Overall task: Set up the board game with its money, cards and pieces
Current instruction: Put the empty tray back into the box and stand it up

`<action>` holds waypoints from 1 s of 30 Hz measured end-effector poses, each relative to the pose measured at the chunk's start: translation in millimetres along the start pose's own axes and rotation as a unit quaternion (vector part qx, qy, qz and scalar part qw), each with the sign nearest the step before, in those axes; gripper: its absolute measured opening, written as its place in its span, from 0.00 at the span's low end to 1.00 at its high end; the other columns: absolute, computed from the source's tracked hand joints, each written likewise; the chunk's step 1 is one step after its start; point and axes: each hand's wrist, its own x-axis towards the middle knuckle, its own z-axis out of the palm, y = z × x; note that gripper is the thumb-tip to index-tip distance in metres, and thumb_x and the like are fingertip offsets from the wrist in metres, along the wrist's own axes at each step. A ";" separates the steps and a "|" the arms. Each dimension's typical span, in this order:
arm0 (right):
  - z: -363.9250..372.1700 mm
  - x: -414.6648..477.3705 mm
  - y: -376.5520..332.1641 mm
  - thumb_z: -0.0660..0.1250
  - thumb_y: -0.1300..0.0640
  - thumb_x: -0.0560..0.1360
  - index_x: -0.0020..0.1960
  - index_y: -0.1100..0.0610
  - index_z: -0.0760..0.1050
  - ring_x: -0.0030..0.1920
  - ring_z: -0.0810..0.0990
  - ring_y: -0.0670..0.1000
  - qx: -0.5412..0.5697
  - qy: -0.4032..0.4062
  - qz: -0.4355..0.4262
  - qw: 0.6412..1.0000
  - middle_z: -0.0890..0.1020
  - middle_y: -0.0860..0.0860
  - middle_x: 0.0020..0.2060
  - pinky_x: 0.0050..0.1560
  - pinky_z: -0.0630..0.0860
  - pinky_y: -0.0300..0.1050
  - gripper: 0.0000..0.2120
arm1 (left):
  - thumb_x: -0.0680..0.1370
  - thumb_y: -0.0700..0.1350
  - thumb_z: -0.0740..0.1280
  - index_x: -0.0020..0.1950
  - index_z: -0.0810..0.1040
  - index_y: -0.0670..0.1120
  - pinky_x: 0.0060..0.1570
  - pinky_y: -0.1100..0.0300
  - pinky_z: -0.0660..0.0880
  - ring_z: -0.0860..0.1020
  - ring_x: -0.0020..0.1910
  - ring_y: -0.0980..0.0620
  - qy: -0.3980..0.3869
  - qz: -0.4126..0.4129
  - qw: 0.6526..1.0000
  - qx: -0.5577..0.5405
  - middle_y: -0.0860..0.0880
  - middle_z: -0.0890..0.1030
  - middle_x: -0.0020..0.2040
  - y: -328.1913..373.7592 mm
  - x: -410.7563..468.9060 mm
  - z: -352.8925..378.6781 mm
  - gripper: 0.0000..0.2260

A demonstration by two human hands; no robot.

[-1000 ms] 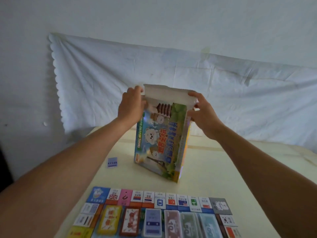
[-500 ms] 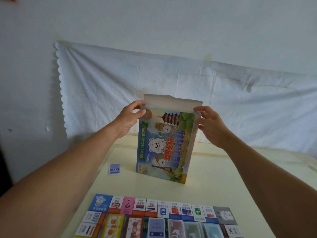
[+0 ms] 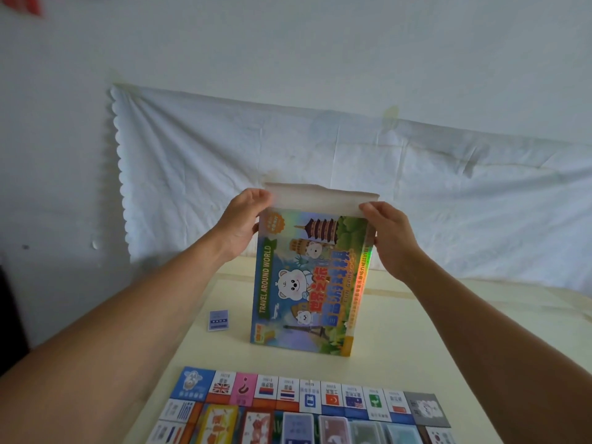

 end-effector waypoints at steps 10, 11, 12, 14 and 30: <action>1.4 2.4 -15.4 0.64 0.57 0.78 0.54 0.57 0.78 0.47 0.75 0.52 0.088 0.022 0.033 0.995 0.76 0.50 0.45 0.42 0.73 0.47 0.08 | 0.77 0.46 0.67 0.49 0.76 0.48 0.34 0.62 0.75 0.77 0.42 0.52 0.001 -0.003 0.997 -0.076 0.50 0.79 0.43 9.8 1.4 14.0 0.04; -0.7 2.8 -14.3 0.64 0.60 0.78 0.52 0.58 0.78 0.46 0.76 0.52 0.068 0.015 0.024 0.997 0.77 0.51 0.44 0.43 0.74 0.49 0.06 | 0.78 0.42 0.66 0.47 0.76 0.47 0.34 0.62 0.75 0.77 0.42 0.52 0.003 0.000 0.998 -0.065 0.49 0.79 0.43 8.6 2.3 11.7 0.01; -2.9 3.2 -13.1 0.63 0.62 0.78 0.52 0.57 0.78 0.45 0.77 0.53 0.036 0.006 0.012 0.999 0.78 0.52 0.43 0.43 0.75 0.50 0.06 | 0.78 0.38 0.65 0.46 0.76 0.47 0.34 0.62 0.75 0.77 0.42 0.52 0.000 0.009 0.999 -0.045 0.49 0.79 0.43 7.1 3.1 9.1 0.04; -7.7 4.2 -11.2 0.63 0.63 0.77 0.50 0.56 0.79 0.44 0.79 0.54 -0.033 -0.006 -0.011 0.999 0.80 0.52 0.41 0.46 0.78 0.53 0.07 | 0.78 0.35 0.63 0.47 0.77 0.46 0.35 0.64 0.74 0.77 0.44 0.52 -0.016 0.031 0.999 0.005 0.48 0.78 0.44 5.7 2.6 4.9 0.07; -20.5 -5.7 -0.6 0.66 0.64 0.75 0.48 0.57 0.80 0.46 0.78 0.47 -0.250 -0.034 -0.167 0.953 0.81 0.49 0.45 0.43 0.75 0.31 0.06 | 0.75 0.39 0.69 0.44 0.81 0.47 0.48 0.61 0.79 0.79 0.54 0.50 0.010 0.149 0.977 0.155 0.51 0.82 0.51 -8.1 -3.2 -3.6 0.04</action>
